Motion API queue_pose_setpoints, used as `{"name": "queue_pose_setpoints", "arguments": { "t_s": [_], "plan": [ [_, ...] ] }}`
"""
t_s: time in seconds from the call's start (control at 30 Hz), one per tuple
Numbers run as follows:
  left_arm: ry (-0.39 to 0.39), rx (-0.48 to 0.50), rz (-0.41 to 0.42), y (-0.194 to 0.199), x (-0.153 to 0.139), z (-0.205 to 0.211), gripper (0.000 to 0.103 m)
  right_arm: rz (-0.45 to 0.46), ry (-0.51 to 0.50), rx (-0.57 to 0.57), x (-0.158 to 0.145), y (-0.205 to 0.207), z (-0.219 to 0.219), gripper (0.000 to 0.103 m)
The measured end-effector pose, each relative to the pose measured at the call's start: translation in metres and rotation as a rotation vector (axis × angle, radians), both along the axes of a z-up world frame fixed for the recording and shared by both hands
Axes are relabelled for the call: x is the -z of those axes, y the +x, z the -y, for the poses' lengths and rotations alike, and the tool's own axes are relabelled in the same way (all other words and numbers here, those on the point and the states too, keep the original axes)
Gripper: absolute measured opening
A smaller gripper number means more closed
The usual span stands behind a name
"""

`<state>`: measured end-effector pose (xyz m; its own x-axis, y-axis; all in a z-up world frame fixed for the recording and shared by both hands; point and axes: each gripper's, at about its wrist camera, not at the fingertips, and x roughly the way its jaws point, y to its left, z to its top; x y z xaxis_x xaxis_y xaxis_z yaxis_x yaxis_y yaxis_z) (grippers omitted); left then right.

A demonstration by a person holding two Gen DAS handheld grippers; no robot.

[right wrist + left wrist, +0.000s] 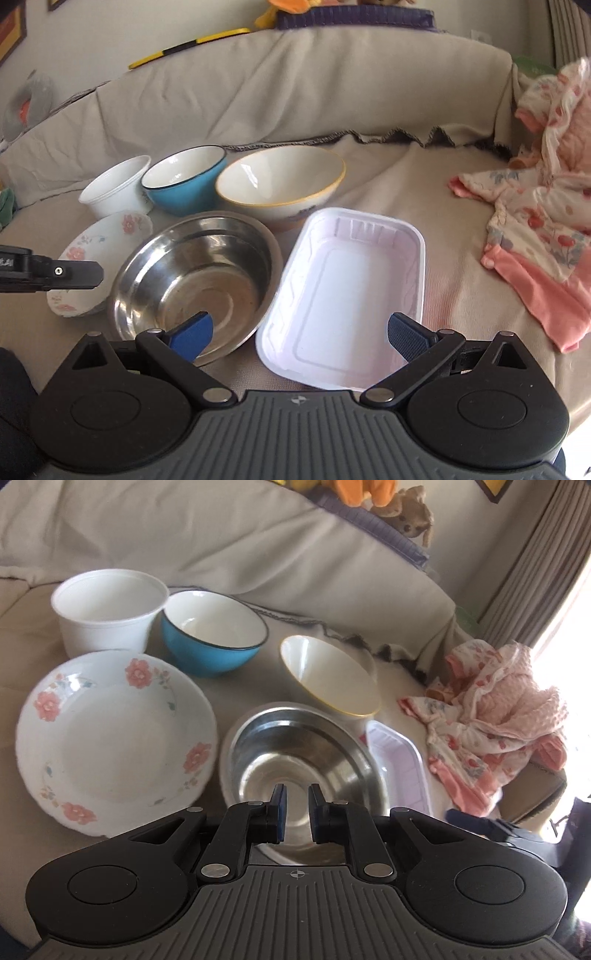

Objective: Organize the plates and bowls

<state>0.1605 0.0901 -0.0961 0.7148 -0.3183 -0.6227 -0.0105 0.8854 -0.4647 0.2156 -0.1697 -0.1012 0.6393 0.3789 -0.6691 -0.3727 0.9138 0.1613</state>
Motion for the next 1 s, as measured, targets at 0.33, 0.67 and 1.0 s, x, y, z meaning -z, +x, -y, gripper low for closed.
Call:
{"name": "queue_pose_setpoints", "arguments": {
  "t_s": [0.33,0.67,1.0],
  "plan": [
    [0.058,0.205,-0.081,0.11,-0.024,0.078,0.014,-0.095,0.032,0.264,0.016,0.046,0.065,0.098],
    [0.301,0.237,-0.304,0.195,0.014,0.128,0.014,-0.227,0.192,0.139,0.045,0.063,0.076,0.051],
    [0.198,0.288,-0.333,0.225,0.021,0.168,0.035,-0.173,0.239,0.13,0.044,0.097,0.094,0.041]
  ]
}}
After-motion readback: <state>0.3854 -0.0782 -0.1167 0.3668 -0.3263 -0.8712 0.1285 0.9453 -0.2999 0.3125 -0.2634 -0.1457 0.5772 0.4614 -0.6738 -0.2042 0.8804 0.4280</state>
